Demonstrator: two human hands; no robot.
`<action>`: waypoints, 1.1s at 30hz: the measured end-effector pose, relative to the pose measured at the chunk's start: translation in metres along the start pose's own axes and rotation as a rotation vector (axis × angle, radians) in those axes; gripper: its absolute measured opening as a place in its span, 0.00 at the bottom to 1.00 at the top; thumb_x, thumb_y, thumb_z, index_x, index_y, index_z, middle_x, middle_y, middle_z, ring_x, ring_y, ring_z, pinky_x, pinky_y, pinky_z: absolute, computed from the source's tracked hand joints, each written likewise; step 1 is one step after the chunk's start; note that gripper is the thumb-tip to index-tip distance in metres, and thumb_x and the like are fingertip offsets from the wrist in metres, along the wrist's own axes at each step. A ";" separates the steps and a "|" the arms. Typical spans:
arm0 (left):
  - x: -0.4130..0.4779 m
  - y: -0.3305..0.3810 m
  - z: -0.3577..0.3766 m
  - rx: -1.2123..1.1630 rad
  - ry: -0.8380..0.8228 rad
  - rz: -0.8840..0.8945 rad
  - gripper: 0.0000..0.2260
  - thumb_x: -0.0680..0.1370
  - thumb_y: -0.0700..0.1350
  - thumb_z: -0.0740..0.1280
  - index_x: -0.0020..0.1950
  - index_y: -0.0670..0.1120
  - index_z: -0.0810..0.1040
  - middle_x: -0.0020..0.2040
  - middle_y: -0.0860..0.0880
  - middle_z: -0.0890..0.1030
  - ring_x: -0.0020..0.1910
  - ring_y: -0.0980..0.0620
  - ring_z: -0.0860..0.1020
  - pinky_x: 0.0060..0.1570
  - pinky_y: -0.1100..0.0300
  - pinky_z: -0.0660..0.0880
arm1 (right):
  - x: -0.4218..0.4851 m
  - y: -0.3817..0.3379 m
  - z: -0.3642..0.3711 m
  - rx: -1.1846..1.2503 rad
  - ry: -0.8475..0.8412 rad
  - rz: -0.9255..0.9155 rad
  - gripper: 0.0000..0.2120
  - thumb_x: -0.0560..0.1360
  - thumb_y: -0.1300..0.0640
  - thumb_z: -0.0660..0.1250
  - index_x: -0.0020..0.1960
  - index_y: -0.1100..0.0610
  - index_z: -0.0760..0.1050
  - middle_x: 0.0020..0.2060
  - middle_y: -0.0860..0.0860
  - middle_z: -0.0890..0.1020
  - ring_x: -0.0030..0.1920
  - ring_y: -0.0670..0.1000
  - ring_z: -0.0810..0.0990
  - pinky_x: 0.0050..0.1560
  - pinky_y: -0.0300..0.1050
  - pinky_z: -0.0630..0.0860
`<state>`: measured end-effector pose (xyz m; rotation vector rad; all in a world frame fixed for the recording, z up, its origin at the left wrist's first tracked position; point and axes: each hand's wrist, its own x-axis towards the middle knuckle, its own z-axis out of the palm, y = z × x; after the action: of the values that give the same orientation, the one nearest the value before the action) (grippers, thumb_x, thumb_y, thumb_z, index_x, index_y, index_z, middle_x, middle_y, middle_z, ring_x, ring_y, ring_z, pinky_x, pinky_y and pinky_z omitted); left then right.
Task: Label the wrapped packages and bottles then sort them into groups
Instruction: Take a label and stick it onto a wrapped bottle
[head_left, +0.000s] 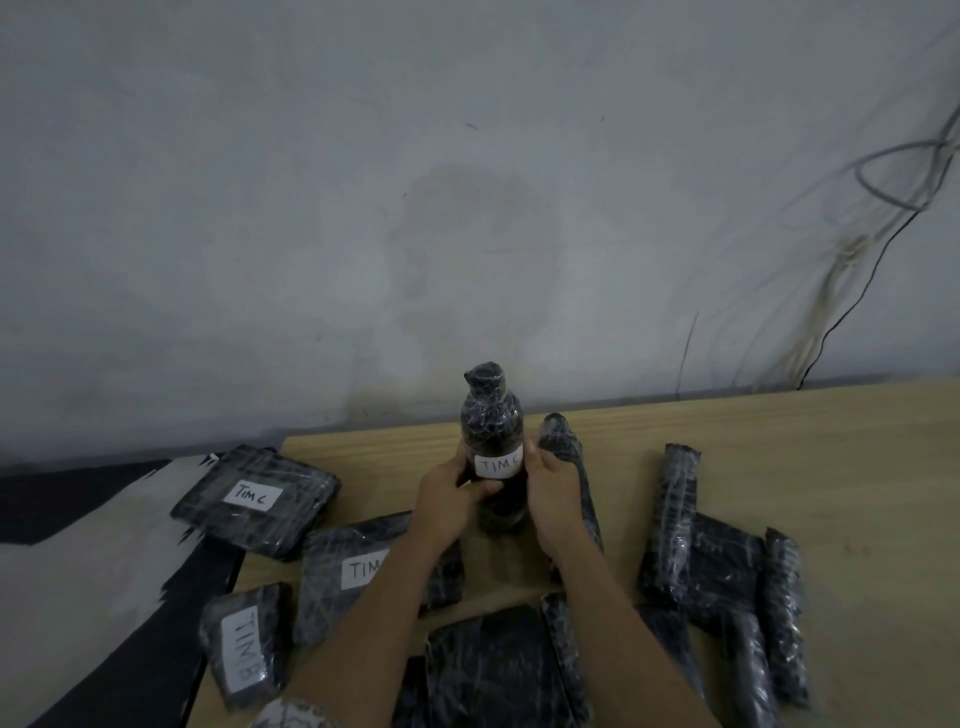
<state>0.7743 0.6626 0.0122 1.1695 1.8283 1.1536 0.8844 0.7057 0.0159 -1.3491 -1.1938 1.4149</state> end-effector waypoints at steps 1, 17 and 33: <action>0.001 0.001 -0.001 0.006 -0.015 -0.004 0.21 0.72 0.37 0.71 0.64 0.41 0.75 0.60 0.44 0.80 0.61 0.47 0.77 0.58 0.58 0.72 | -0.001 0.000 -0.005 0.025 -0.038 0.005 0.13 0.81 0.57 0.59 0.47 0.58 0.81 0.46 0.54 0.83 0.52 0.55 0.81 0.57 0.54 0.78; -0.010 0.008 0.007 0.110 -0.069 -0.015 0.21 0.74 0.34 0.68 0.67 0.41 0.71 0.63 0.43 0.77 0.63 0.46 0.74 0.60 0.60 0.69 | -0.008 -0.012 -0.033 -0.362 -0.249 -0.144 0.17 0.75 0.74 0.57 0.61 0.65 0.76 0.51 0.53 0.78 0.54 0.48 0.73 0.58 0.38 0.69; -0.062 0.012 -0.003 0.450 -0.050 -0.170 0.43 0.76 0.44 0.68 0.76 0.40 0.37 0.78 0.42 0.49 0.75 0.43 0.54 0.72 0.52 0.59 | -0.055 -0.005 -0.026 -0.511 0.158 -0.104 0.10 0.76 0.66 0.63 0.53 0.72 0.75 0.50 0.64 0.79 0.54 0.61 0.77 0.52 0.50 0.74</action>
<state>0.7988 0.6066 0.0294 1.2389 2.1674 0.6271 0.9145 0.6559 0.0328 -1.6765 -1.5566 0.9394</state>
